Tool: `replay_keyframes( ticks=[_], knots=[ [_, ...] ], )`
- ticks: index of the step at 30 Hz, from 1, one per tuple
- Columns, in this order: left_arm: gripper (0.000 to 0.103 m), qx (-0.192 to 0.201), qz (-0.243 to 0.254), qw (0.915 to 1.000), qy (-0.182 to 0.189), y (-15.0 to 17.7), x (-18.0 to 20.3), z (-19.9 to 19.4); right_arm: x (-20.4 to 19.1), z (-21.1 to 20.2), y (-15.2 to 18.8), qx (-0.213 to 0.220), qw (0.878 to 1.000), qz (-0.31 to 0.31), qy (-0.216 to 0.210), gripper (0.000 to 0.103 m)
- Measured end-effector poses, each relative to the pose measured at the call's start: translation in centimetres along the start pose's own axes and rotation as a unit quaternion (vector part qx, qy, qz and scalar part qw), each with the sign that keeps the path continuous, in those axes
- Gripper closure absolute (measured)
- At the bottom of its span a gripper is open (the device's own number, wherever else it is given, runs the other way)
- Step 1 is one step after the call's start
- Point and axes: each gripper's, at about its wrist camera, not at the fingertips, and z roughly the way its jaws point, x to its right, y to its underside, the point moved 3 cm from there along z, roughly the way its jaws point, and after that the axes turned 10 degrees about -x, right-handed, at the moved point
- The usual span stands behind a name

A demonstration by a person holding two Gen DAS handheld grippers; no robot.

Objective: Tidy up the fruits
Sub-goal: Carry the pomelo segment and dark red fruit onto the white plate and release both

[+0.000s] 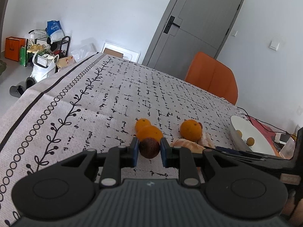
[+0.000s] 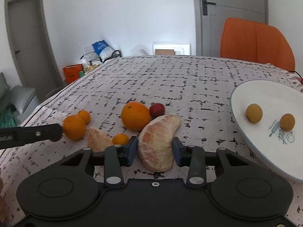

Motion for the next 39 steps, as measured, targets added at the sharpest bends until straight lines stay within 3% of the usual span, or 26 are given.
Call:
replay_keyframes(
  ticks=[3, 16, 39],
  knots=[
    [0.08, 0.0, 0.007, 1.0, -0.003, -0.1, 0.5, 0.0, 0.7, -0.9, 0.4, 0.003, 0.999, 0.017, -0.03, 0.066],
    [0.081, 0.007, 0.042, 0.9991, 0.006, -0.3, 4.3, -0.2, 2.2, -5.6, 0.9, 0.053, 0.997, 0.025, -0.042, 0.066],
    [0.08, 0.011, 0.098, 0.9946, 0.033, -1.0, 12.6, 1.9, 10.7, -10.5, 2.7, 0.108, 0.99, 0.092, 0.002, 0.066]
  ],
)
